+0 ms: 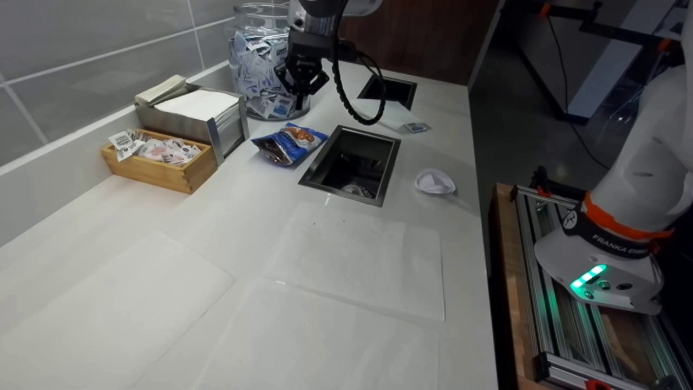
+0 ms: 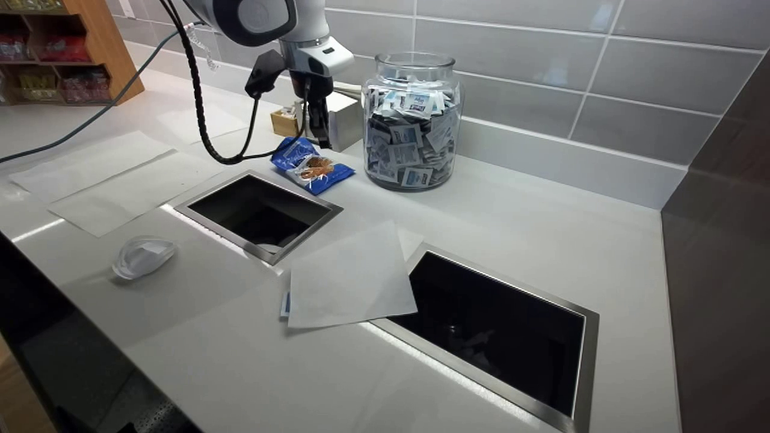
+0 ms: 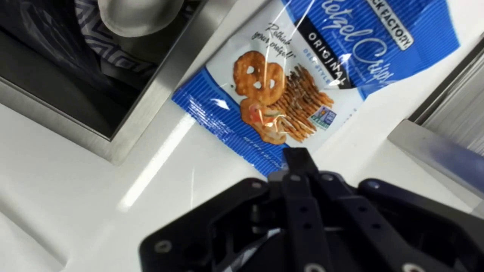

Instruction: Press down on the blue and white packet nine times

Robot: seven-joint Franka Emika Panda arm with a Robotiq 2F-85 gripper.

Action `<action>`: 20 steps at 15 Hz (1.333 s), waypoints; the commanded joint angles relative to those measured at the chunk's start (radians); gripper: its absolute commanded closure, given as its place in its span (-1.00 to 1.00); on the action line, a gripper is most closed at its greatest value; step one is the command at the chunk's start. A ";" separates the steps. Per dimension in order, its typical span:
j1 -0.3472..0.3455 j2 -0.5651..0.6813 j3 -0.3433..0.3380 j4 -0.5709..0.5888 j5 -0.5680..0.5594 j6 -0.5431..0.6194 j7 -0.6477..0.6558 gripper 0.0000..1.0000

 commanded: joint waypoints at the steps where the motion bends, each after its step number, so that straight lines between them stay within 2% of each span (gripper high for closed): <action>1: -0.014 0.019 0.001 -0.029 0.008 0.013 0.011 1.00; 12: -0.023 0.127 0.019 -0.003 0.041 -0.010 0.001 1.00; 20: 0.018 0.009 0.014 -0.052 0.011 0.021 0.016 1.00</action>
